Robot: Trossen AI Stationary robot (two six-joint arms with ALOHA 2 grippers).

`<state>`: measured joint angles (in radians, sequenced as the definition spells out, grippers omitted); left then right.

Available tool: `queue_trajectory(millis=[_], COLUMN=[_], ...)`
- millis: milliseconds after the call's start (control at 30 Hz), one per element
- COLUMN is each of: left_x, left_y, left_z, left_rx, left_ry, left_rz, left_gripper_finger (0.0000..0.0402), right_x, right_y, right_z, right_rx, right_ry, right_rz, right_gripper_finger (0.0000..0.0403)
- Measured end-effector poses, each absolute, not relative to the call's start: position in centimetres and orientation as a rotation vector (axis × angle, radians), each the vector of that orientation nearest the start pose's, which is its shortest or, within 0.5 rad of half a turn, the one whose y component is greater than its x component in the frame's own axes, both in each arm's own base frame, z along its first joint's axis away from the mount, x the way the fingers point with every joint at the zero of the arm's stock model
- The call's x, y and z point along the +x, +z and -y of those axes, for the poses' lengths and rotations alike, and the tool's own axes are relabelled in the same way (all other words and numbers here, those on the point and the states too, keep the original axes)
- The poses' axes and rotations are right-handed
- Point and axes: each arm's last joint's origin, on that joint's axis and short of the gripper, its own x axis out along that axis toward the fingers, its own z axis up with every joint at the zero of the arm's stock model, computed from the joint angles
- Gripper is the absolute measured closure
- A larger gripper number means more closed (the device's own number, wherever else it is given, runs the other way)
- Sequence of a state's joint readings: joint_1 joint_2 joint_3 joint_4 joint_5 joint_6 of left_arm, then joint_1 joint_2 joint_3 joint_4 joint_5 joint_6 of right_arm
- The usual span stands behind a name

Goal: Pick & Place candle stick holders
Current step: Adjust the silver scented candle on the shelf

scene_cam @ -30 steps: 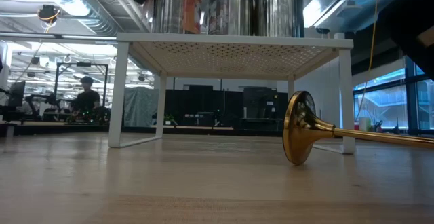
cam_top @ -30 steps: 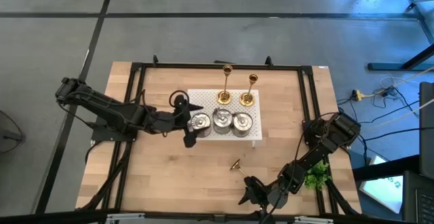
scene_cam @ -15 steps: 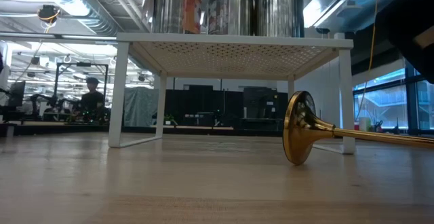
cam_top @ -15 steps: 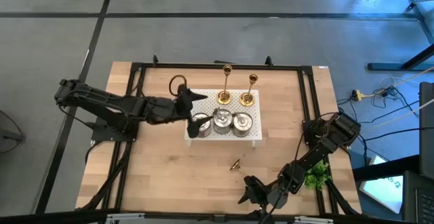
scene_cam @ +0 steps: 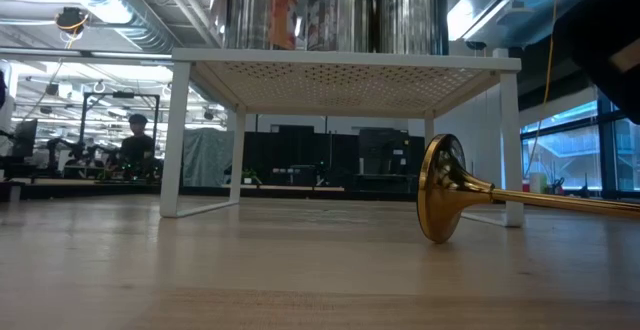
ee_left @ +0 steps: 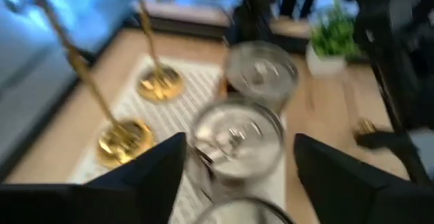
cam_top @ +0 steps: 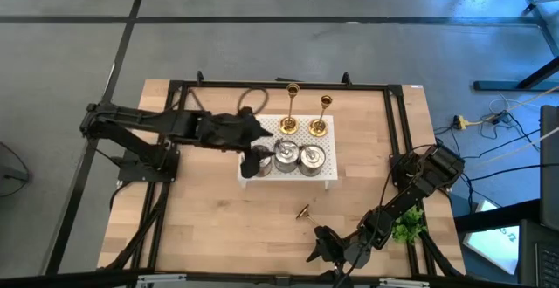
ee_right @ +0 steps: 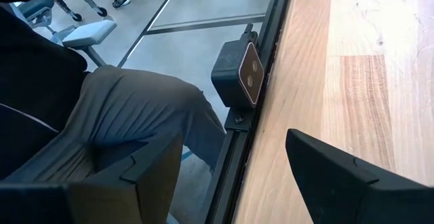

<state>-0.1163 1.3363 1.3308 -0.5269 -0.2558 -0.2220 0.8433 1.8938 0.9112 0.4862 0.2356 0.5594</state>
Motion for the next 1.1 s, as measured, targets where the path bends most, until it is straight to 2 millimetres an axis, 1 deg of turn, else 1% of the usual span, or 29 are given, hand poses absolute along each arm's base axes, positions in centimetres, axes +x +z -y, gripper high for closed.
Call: queue_trajectory(millis=[67, 133, 200, 367, 500, 667, 733, 800, 1000, 1100], left_x=[29.2, 30.0, 30.6, 31.9, 32.8, 33.2, 33.5, 33.6, 33.7, 33.5], left_y=[37.1, 37.1, 37.0, 37.8, 37.8, 37.3, 37.1, 36.8, 36.9, 36.8], left_z=[2.8, 3.2, 4.0, 5.1, 5.3, 4.5, 4.1, 3.8, 2.7, 2.1], left_rx=[-0.124, -0.083, -0.031, 0.014, -0.011, -0.046, -0.070, -0.082, -0.082, -0.091], left_ry=[0.122, 0.060, 0.031, 0.005, -0.007, 0.042, 0.069, 0.085, 0.155, 0.162], left_rz=[-0.558, -0.575, -0.592, -0.584, -0.596, -0.704, -0.730, -0.756, -0.744, -0.769], left_gripper_finger=[0.0171, 0.0204, 0.0232, 0.0278, 0.0318, 0.0385, 0.0396, 0.0397, 0.0399, 0.0400], right_x=[25.4, 25.4, 25.4, 25.4, 25.4, 25.4, 25.4, 25.4, 25.3, 25.3], right_y=[13.8, 13.8, 13.7, 13.7, 13.7, 13.7, 13.7, 13.7, 13.7, 13.6], right_z=[-27.5, -27.5, -27.5, -27.4, -27.4, -27.4, -27.4, -27.4, -27.4, -27.4], right_rx=[0.275, 0.274, 0.272, 0.269, 0.268, 0.268, 0.268, 0.268, 0.268, 0.266], right_ry=[0.452, 0.449, 0.447, 0.445, 0.443, 0.442, 0.442, 0.443, 0.443, 0.442], right_rz=[-0.580, -0.579, -0.582, -0.586, -0.586, -0.587, -0.587, -0.587, -0.587, -0.589], right_gripper_finger=[0.0137, 0.0137, 0.0137, 0.0137, 0.0137, 0.0137, 0.0137, 0.0137, 0.0137, 0.0137])
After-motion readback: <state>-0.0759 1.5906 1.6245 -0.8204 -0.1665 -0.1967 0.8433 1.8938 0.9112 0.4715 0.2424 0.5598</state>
